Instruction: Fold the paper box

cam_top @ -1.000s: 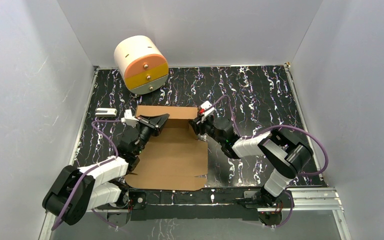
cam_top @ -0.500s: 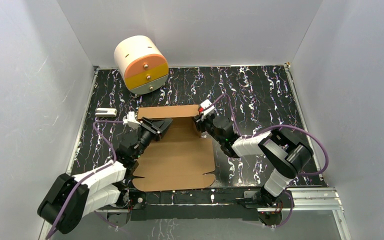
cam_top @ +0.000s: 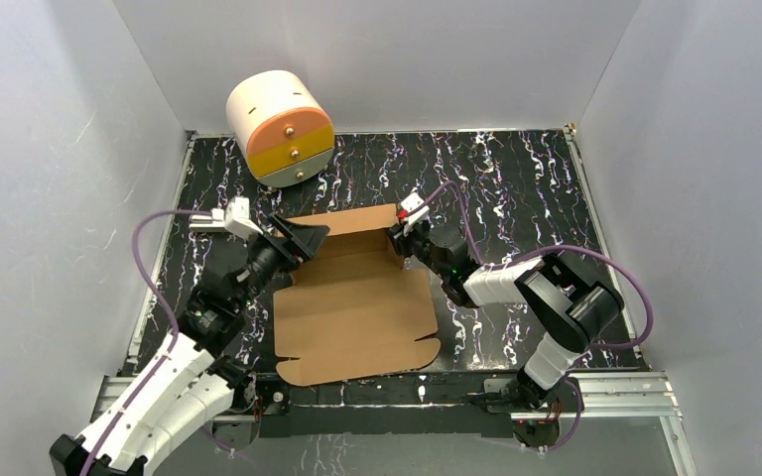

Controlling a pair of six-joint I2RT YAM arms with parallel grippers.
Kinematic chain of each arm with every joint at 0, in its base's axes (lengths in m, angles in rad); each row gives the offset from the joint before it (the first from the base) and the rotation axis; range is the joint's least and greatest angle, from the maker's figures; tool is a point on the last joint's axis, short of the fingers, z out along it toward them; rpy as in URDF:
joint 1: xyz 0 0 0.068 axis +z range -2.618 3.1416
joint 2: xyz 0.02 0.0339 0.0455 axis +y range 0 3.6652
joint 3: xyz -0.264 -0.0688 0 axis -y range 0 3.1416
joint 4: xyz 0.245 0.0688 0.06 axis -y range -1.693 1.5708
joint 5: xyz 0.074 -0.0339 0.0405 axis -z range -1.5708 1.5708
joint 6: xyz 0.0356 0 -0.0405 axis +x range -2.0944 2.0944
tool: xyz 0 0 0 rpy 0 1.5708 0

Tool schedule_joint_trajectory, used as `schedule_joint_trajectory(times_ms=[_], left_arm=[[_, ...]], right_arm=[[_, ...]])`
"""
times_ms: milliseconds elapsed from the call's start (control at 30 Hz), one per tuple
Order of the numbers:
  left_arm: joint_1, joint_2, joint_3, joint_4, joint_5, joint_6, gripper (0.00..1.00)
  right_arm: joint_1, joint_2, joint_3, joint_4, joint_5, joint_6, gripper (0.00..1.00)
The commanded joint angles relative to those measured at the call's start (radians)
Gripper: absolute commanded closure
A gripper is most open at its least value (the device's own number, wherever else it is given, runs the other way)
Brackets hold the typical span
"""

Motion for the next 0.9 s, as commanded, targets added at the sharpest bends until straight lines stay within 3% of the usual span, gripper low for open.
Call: schedule_joint_trajectory(times_ms=[0,233,567,700,867], left_arm=[[0.000,0.051,0.249,-0.382,-0.121,0.342,0.28],[0.000,0.313,0.511,-0.476,-0.090,0.589,0.27],[0.000,0.752,0.786,-0.474,0.143,0.679,0.26],[-0.003,0.807,0.807,-0.468,0.199,0.670,0.26],[-0.003,0.788,0.713,-0.382,0.244,0.643,0.26]], right_arm=[[-0.004,-0.006,-0.003,0.009,-0.098,-0.053,0.67],[-0.010,0.013,-0.009,0.026,-0.168,-0.060,0.65],[-0.013,0.028,-0.028,0.055,-0.213,-0.054,0.64],[-0.014,0.044,-0.028,0.064,-0.221,-0.048,0.63],[-0.014,0.048,-0.035,0.080,-0.228,-0.043,0.63]])
